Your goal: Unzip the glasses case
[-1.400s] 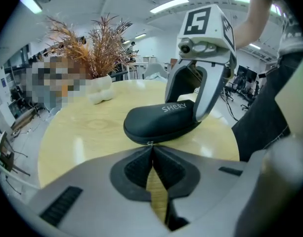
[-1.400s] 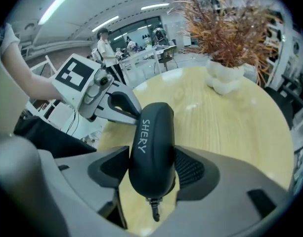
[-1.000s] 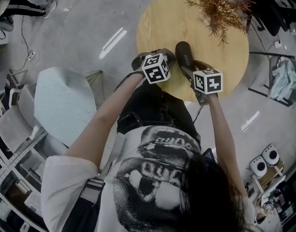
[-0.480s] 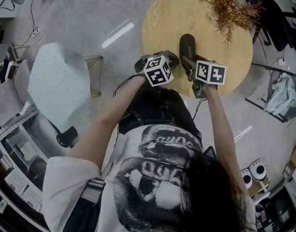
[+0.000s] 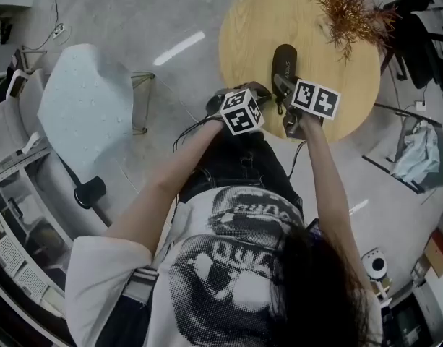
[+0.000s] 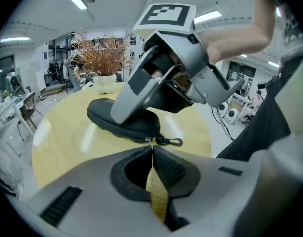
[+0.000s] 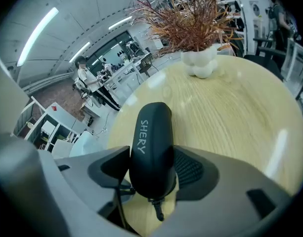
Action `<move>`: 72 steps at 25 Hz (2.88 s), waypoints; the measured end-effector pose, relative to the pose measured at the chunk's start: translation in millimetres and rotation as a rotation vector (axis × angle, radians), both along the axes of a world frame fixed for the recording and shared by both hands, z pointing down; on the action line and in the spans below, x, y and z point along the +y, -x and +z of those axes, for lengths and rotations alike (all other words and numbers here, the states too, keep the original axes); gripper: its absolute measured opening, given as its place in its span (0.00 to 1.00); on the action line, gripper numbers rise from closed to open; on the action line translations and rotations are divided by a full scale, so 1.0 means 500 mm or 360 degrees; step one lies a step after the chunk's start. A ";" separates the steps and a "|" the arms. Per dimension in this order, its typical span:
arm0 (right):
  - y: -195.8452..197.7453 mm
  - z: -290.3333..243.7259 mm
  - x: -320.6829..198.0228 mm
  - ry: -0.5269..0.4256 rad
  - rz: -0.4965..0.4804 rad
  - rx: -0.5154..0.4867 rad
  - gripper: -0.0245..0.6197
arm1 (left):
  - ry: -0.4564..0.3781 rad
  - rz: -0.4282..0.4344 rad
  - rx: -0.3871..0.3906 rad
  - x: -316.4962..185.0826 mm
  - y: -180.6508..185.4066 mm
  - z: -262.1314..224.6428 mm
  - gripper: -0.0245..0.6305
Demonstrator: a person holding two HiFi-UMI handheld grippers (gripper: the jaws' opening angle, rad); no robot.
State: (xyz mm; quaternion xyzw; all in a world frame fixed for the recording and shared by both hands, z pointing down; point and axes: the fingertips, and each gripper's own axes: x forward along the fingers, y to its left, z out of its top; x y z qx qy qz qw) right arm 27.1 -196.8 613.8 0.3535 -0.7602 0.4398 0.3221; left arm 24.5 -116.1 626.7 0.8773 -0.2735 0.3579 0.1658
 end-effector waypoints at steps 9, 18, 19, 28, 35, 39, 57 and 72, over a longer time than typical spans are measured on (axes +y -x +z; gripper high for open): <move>0.007 -0.001 -0.002 -0.0038 0.0027 0.0021 0.47 | 0.0006 -0.0115 0.0061 0.007 -0.030 0.013 0.06; -0.002 -0.013 0.002 -0.0105 -0.0025 -0.0152 0.49 | -0.0078 -0.0145 0.0000 0.009 -0.028 0.017 0.06; -0.003 -0.017 0.006 -0.0118 -0.0033 -0.0174 0.49 | -0.0074 -0.0156 0.0005 0.011 -0.026 0.017 0.06; -0.018 -0.073 0.062 -0.0190 -0.0055 -0.0405 0.45 | -0.0095 -0.0286 -0.0004 0.037 0.020 -0.018 0.06; -0.091 -0.100 0.125 -0.0219 -0.0003 -0.0553 0.40 | -0.0171 -0.0386 0.0047 0.083 0.005 -0.086 0.06; -0.121 -0.103 0.178 -0.0250 -0.0047 -0.0583 0.38 | -0.0186 -0.0436 0.0097 0.128 -0.005 -0.125 0.06; -0.094 -0.199 0.269 -0.0494 -0.0273 -0.0615 0.30 | -0.0214 -0.0697 0.0356 0.159 0.026 -0.290 0.06; 0.070 -0.295 0.395 -0.0783 -0.0378 -0.0533 0.27 | -0.0275 -0.0693 0.0437 0.289 0.177 -0.333 0.06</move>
